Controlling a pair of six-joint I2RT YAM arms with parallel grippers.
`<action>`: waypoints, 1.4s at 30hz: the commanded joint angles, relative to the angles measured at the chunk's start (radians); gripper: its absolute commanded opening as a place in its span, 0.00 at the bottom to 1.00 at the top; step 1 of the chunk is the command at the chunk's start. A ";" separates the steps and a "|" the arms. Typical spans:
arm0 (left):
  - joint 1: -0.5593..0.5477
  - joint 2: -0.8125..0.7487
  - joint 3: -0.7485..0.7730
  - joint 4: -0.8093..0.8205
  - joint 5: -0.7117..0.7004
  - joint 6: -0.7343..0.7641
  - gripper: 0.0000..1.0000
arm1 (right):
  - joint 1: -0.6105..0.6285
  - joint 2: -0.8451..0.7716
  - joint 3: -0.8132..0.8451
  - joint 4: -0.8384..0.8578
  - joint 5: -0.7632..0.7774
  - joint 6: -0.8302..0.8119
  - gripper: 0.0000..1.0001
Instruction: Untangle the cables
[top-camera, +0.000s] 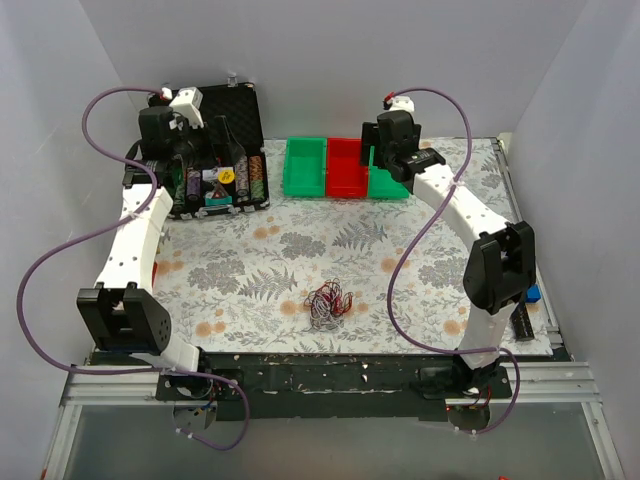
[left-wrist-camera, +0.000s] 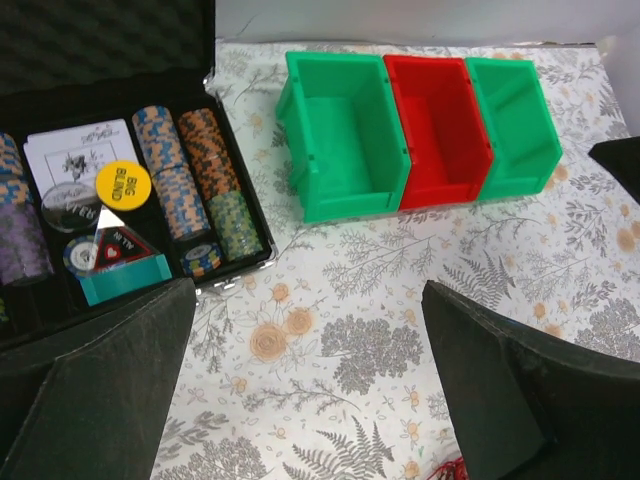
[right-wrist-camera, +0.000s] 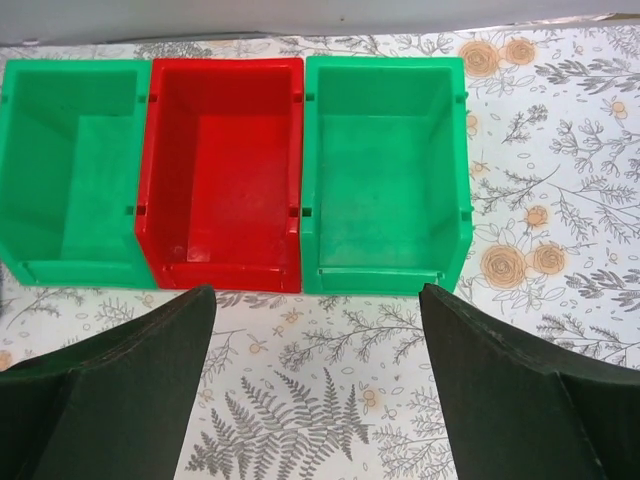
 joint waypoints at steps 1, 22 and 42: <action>0.004 0.001 -0.003 -0.020 -0.041 -0.033 0.98 | 0.000 -0.003 -0.022 0.125 0.064 -0.029 0.92; 0.007 0.085 -0.032 -0.082 0.022 0.010 0.98 | -0.034 0.417 0.251 0.208 0.019 -0.024 0.85; 0.006 0.079 -0.035 -0.059 0.045 -0.012 0.98 | -0.022 0.414 0.148 0.171 -0.047 0.045 0.31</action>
